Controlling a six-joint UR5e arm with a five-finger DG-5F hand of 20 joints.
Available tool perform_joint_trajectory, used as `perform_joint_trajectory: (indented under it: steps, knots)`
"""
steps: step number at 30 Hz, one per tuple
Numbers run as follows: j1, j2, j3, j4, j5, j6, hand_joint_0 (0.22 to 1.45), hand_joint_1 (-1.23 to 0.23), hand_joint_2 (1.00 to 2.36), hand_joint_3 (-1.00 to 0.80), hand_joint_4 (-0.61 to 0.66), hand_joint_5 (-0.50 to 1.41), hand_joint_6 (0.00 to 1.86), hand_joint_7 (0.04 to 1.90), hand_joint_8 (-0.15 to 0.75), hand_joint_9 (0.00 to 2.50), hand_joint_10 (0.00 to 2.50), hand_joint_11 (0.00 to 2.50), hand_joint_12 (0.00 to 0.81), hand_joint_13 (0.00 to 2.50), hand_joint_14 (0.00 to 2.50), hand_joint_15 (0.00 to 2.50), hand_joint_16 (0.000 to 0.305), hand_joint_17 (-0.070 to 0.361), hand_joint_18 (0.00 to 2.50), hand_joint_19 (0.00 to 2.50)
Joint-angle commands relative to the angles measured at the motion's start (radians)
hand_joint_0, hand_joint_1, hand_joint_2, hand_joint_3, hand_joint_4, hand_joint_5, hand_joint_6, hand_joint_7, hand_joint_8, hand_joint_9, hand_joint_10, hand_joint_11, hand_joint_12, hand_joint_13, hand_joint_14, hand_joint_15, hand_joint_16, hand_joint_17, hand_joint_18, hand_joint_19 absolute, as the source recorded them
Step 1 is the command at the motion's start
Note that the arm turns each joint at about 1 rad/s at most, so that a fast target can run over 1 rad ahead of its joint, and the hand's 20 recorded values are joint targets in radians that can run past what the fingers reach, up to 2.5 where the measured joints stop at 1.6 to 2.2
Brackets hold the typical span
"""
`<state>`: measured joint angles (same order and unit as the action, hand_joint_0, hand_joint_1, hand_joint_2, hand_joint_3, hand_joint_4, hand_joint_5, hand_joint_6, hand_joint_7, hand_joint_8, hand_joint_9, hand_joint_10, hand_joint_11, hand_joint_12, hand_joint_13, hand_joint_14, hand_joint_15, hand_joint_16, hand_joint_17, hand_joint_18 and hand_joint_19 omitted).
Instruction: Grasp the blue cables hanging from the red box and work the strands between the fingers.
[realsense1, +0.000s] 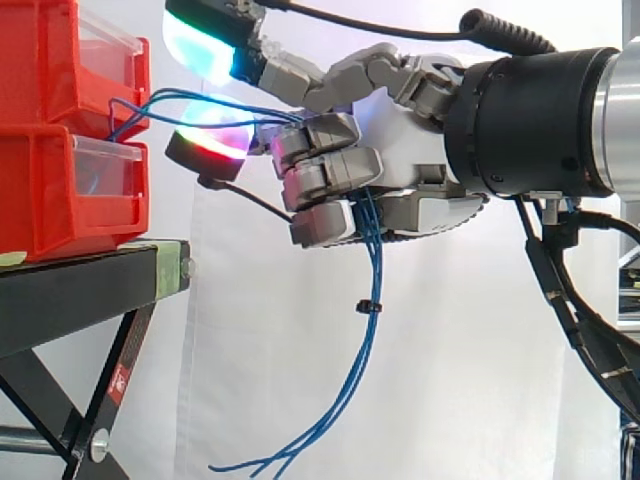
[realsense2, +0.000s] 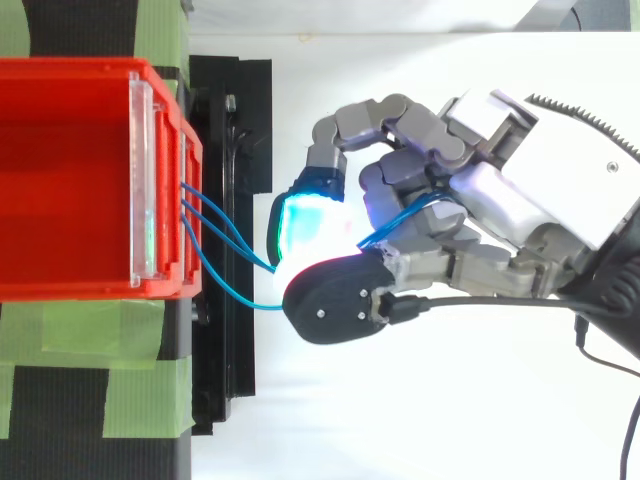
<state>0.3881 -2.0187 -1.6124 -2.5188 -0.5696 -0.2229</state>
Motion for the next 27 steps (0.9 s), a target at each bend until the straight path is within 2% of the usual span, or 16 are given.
perform_joint_trajectory:
  steps: [1,6,11,16,17,18,19,21,23,24,26,27]
  knots:
    - [0.000,0.000,0.000,0.000,0.000,-0.001,0.70,-0.65,1.00,-1.00,0.24,-0.08,0.88,1.25,0.350,0.91,2.50,1.99,0.431,1.02,2.50,1.29,0.063,0.142,1.39,1.65]
    - [0.000,0.000,0.000,0.000,0.000,0.000,0.69,-0.71,1.00,-1.00,0.24,-0.12,0.86,1.23,0.350,0.91,2.50,1.99,0.431,1.02,2.50,1.29,0.063,0.142,1.39,1.65]
    - [-0.002,0.000,0.000,0.000,0.000,0.000,0.78,-0.80,1.00,-1.00,0.25,-0.29,0.91,1.22,0.350,0.91,2.50,1.99,0.431,1.02,2.50,1.29,0.063,0.142,1.39,1.65]
    - [-0.002,0.000,0.000,-0.003,0.000,0.000,0.75,-0.84,1.00,-1.00,0.28,-0.32,0.96,1.19,0.350,0.91,2.50,1.99,0.431,1.02,2.50,1.29,0.063,0.142,1.39,1.65]
    - [0.000,0.000,0.000,-0.003,0.000,-0.001,0.80,-0.83,1.00,-1.00,0.28,-0.32,1.02,1.18,0.350,0.91,2.50,1.99,0.431,1.02,2.50,1.29,0.063,0.142,1.39,1.65]
    - [-0.002,0.000,0.000,-0.003,0.000,0.000,0.80,-0.84,1.00,-1.00,0.28,-0.32,1.04,1.18,0.350,0.91,2.50,1.99,0.431,1.02,2.50,1.29,0.063,0.142,1.39,1.65]
    - [-0.002,0.000,0.000,-0.003,0.000,0.000,0.91,-0.81,1.00,-1.00,0.28,-0.32,1.14,1.16,0.350,0.91,2.50,1.99,0.431,1.02,2.50,1.29,0.063,0.142,1.39,1.65]
    - [0.000,0.000,0.000,-0.002,0.000,0.000,0.97,-0.77,1.01,-0.86,0.28,-0.30,1.25,1.13,0.350,0.91,2.50,1.99,0.431,1.02,2.50,1.29,0.063,0.142,1.39,1.65]
    - [0.000,0.000,0.000,-0.002,0.000,0.000,1.03,-0.71,1.01,-0.62,0.28,-0.28,1.30,1.11,0.350,0.91,2.50,1.99,0.431,1.02,2.50,1.29,0.063,0.142,1.39,1.65]
    - [-0.002,0.000,0.000,0.000,0.000,0.000,1.03,-0.71,1.01,-0.60,0.28,-0.27,1.31,1.11,0.350,0.91,2.50,1.99,0.431,1.02,2.50,1.29,0.063,0.142,1.39,1.65]
    - [-0.002,0.000,0.000,0.000,0.000,0.000,1.09,-0.67,1.02,-0.39,0.27,-0.26,1.32,1.08,0.350,0.91,2.50,1.99,0.431,1.02,2.50,1.29,0.063,0.142,1.39,1.65]
    - [-0.002,0.000,0.000,0.000,0.000,-0.001,1.09,-0.67,1.02,-0.39,0.27,-0.26,1.32,1.08,0.350,0.91,2.50,1.99,0.431,1.02,2.50,1.29,0.063,0.142,1.39,1.65]
